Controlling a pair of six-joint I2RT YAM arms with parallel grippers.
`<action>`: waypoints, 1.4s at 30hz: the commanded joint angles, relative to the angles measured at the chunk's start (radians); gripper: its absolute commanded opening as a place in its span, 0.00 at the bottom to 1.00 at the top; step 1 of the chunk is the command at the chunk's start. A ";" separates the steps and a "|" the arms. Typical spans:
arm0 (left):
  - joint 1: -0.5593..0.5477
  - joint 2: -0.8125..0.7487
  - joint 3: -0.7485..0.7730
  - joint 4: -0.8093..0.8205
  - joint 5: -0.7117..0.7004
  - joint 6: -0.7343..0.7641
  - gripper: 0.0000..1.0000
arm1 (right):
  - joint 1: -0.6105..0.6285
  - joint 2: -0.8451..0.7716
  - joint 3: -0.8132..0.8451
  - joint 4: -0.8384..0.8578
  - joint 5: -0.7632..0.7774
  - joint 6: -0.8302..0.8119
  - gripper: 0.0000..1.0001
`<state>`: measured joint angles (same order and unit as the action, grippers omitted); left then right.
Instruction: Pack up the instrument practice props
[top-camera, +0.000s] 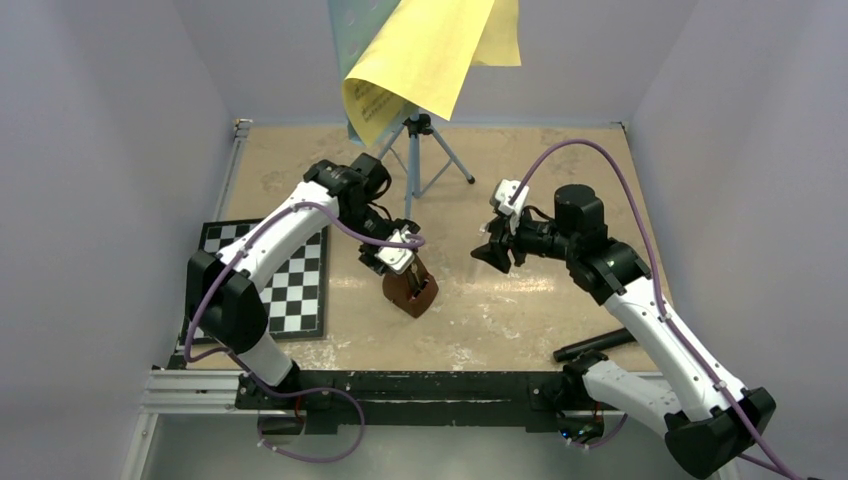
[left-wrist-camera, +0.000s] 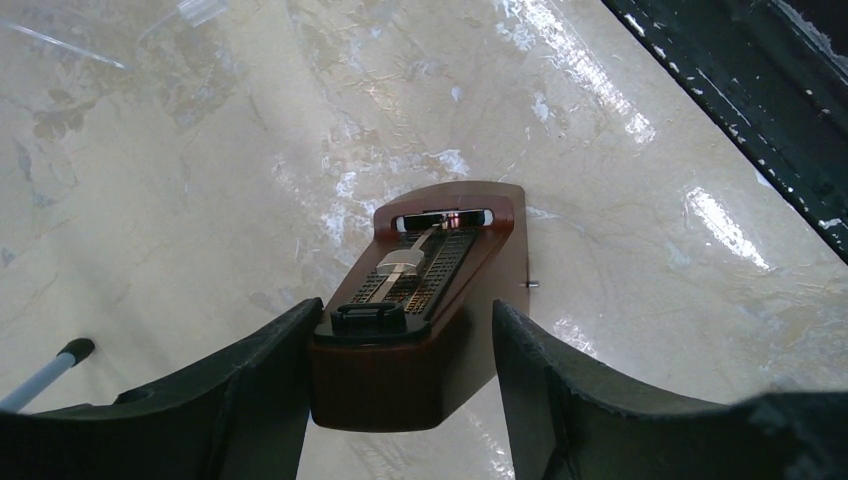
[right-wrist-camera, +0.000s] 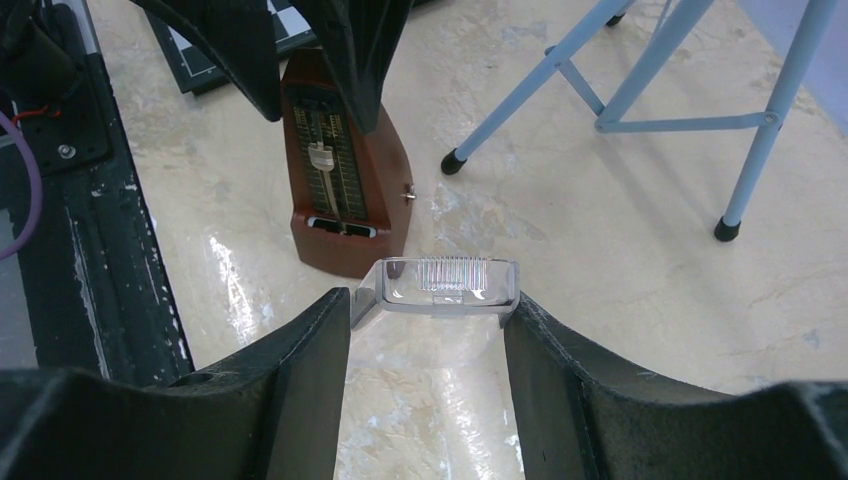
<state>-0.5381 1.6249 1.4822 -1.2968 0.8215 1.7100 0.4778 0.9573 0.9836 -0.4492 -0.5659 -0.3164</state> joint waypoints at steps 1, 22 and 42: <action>-0.002 0.019 -0.015 0.011 0.017 0.005 0.65 | 0.008 -0.013 0.048 0.003 0.007 -0.038 0.00; 0.027 0.031 -0.031 0.024 0.006 -0.016 0.63 | 0.009 0.007 0.044 0.014 -0.007 -0.024 0.00; 0.028 -0.086 -0.236 0.418 0.171 -0.665 0.00 | 0.085 0.078 0.000 0.214 -0.149 -0.059 0.00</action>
<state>-0.5098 1.6035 1.3441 -1.0584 0.9161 1.2755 0.5282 1.0405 1.0073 -0.3946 -0.6331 -0.3496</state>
